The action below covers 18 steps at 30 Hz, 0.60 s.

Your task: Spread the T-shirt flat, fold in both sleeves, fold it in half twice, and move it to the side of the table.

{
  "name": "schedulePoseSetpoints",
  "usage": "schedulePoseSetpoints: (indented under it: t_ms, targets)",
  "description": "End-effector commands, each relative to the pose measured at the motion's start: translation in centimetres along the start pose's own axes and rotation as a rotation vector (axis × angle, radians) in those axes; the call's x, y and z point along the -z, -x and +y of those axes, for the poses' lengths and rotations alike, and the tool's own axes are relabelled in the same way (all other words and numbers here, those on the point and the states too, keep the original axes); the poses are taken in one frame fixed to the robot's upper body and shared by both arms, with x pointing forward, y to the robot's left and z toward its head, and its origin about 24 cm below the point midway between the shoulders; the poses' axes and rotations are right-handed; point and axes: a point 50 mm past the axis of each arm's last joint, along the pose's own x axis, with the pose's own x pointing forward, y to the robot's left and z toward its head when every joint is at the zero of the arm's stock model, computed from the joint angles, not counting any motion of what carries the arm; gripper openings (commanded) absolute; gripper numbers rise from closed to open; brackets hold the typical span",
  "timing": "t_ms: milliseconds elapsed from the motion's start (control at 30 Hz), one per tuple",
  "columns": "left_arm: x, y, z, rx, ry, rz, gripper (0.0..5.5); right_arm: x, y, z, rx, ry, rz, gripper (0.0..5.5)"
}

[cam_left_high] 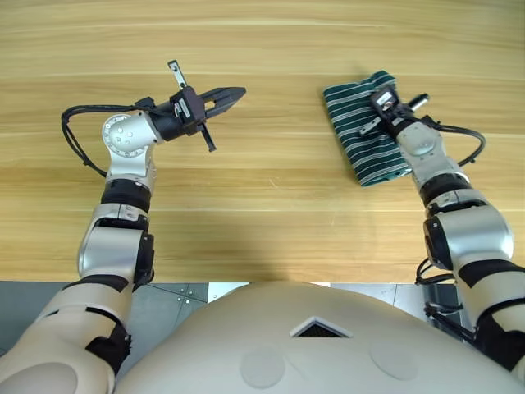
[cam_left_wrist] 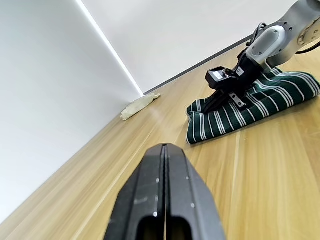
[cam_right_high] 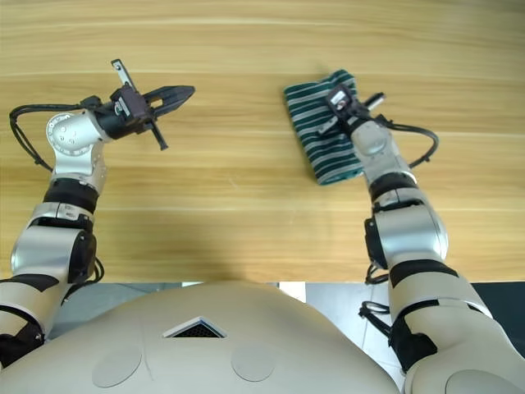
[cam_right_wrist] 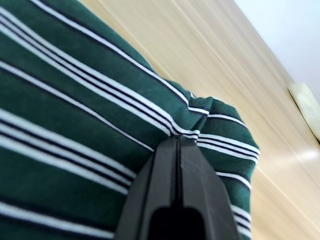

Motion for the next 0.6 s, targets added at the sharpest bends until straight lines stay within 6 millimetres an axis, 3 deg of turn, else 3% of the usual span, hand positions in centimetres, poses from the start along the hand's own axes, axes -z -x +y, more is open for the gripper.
schedulePoseSetpoints:
  t_ms: [33, 267, 400, 533, 600]
  targets:
    - [0.4, 0.2, -0.6, -0.011, 0.004, 0.014, 0.00, 7.5, 3.8, -0.1, 0.036, -0.004, 0.340, 0.03]
    - [1.1, 0.8, -1.6, -0.065, 0.049, 0.030, 0.00, 11.3, 7.8, -4.7, 0.220, -0.041, 0.528, 0.03]
    - [1.4, 0.9, -2.0, -0.080, 0.068, 0.039, 0.00, 10.5, 7.6, -6.2, 0.258, -0.067, 0.479, 0.03]
    - [1.6, 0.9, -2.1, -0.085, 0.080, 0.040, 0.00, 8.5, 6.2, -6.7, 0.272, -0.065, 0.364, 0.03]
    - [1.6, 0.9, -2.0, -0.097, 0.092, 0.038, 0.00, 7.2, 5.8, -7.9, 0.316, -0.047, 0.285, 0.03]
